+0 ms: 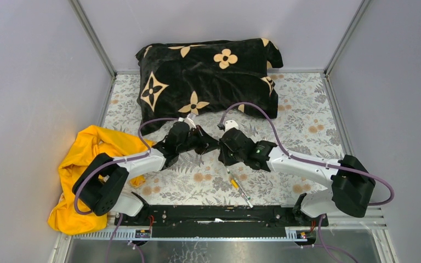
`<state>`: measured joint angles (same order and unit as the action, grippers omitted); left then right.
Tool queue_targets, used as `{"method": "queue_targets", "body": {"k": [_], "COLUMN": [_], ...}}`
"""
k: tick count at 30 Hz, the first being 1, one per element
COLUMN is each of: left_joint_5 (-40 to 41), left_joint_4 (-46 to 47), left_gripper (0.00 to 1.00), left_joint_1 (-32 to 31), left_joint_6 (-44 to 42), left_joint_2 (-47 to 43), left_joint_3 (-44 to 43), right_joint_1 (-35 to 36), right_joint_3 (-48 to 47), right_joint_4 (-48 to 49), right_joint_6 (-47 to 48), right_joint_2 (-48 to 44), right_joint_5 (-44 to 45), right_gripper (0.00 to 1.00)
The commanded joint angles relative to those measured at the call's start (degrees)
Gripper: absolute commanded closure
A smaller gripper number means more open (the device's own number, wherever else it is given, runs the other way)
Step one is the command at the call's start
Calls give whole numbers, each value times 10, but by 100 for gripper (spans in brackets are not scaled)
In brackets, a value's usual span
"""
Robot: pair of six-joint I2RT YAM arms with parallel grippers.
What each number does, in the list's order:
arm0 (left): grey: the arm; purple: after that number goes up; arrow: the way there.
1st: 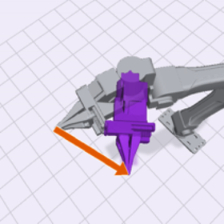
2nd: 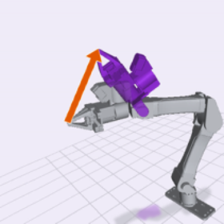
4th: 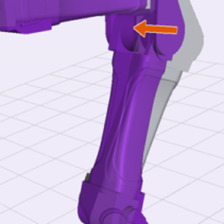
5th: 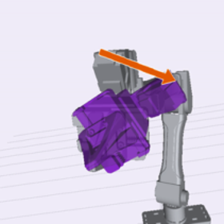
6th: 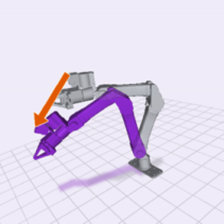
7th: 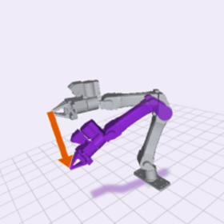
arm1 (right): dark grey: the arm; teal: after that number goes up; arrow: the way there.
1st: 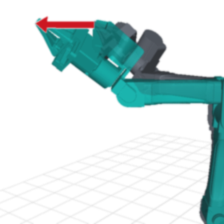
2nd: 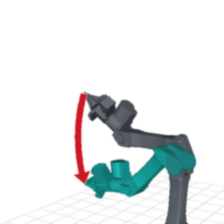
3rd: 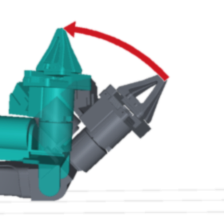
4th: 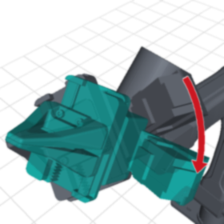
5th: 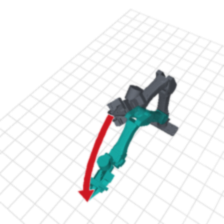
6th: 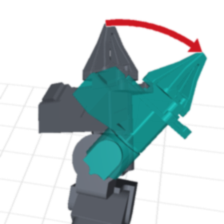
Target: Open the pen caps
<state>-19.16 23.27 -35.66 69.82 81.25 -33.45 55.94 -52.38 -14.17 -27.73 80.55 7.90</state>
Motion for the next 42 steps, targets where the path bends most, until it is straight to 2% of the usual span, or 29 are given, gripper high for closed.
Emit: {"method": "queue_targets", "body": {"k": [1,5,9,19,26,29,34,42], "left_joint_5": [-6,-24,-43,-55,78,136,218,239], "left_joint_4": [64,105,104,12,-227,-291,-350,-363], "left_gripper": [100,100,100,100,100,94,87,78], "left_joint_1": [39,78,115,149,147,147,147,147], "left_joint_6": [16,42,34,-38,-159,-182,-208,-225], "left_joint_2": [12,32,46,64,52,56,65,99], "left_joint_3": [10,21,7,-55,-117,-126,-133,-146], "right_joint_1": [4,4,4,4,-7,-19,-48,-77], "right_joint_3": [25,45,73,93,50,50,48,42], "right_joint_4": [29,39,52,44,-36,-36,-32,-23], "right_joint_6": [-6,-12,-21,-22,-12,-10,-4,12], "right_joint_2": [-33,-44,-59,-89,-54,-33,0,29], "right_joint_5": [26,20,12,25,116,129,133,118], "right_gripper": [100,100,100,100,100,100,100,99]}}
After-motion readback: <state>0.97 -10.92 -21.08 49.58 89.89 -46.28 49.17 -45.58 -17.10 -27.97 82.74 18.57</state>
